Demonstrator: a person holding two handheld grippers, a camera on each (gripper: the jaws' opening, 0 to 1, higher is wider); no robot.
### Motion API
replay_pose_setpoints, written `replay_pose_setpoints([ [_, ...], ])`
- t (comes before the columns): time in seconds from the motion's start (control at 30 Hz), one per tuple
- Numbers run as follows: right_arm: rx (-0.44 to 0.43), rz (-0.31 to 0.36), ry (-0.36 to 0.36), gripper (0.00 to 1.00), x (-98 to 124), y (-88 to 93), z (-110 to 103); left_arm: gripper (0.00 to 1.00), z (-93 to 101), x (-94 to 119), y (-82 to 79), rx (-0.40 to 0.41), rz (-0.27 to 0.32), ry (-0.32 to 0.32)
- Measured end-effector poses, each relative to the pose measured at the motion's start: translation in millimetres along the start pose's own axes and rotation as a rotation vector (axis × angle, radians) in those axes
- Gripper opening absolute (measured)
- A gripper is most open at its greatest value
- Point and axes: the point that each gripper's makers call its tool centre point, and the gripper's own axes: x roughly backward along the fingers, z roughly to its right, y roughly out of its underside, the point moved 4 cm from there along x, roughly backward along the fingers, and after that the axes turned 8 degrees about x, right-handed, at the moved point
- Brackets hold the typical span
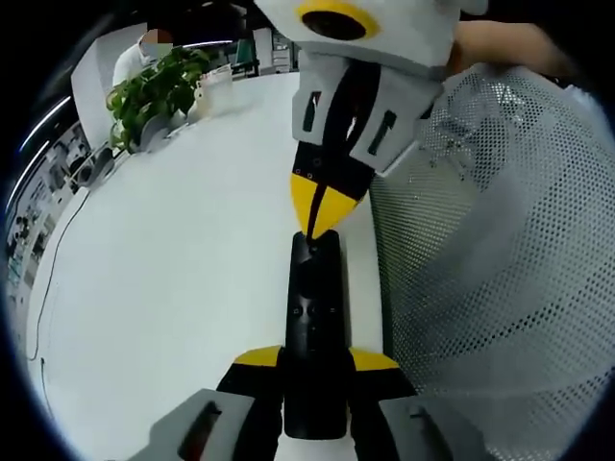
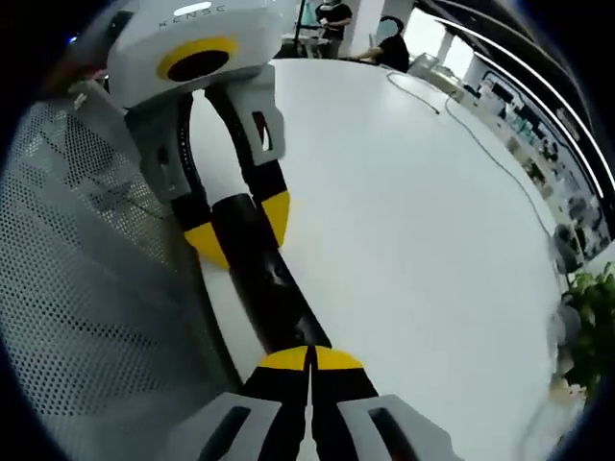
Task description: Press the specified remote control buttons in sequence, fully releasing each button before pressing the next.
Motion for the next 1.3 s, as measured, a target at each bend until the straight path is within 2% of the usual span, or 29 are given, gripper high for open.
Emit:
replay_pose_setpoints([
  [0.07, -0.019, 0.0, -0.005, 0.0, 0.0, -0.9, -0.2, 0.25, -0.1, 0.1, 0.0, 0.001, -0.001, 0.001],
  [0.37, 0.001, -0.007, -0.01, 0.0, 0.2, -1.0, -0.6, 0.25, -0.2, 0.4, -0.3, 0.001, -0.001, 0.004],
  [0.63, 0.039, -0.045, -0.012, 0.0, -1.6, -3.4, 0.8, 0.25, 0.1, 0.2, 0.2, -0.003, 0.007, 0.006],
  [0.9, -0.051, 0.041, -0.017, 0.0, 0.7, 0.2, 1.6, 0.25, 0.5, -0.1, -0.1, -0.004, 0.004, 0.003],
  [1.13, -0.088, 0.061, -0.042, 0.0, 1.0, 0.0, 3.0, 0.25, 0.5, 0.5, 0.8, 0.002, 0.014, 0.006],
  [1.3, -0.048, 0.078, -0.047, 0.0, 1.6, -6.2, 0.8, 0.25, 0.3, 0.5, 0.6, -0.002, 0.012, 0.009],
])
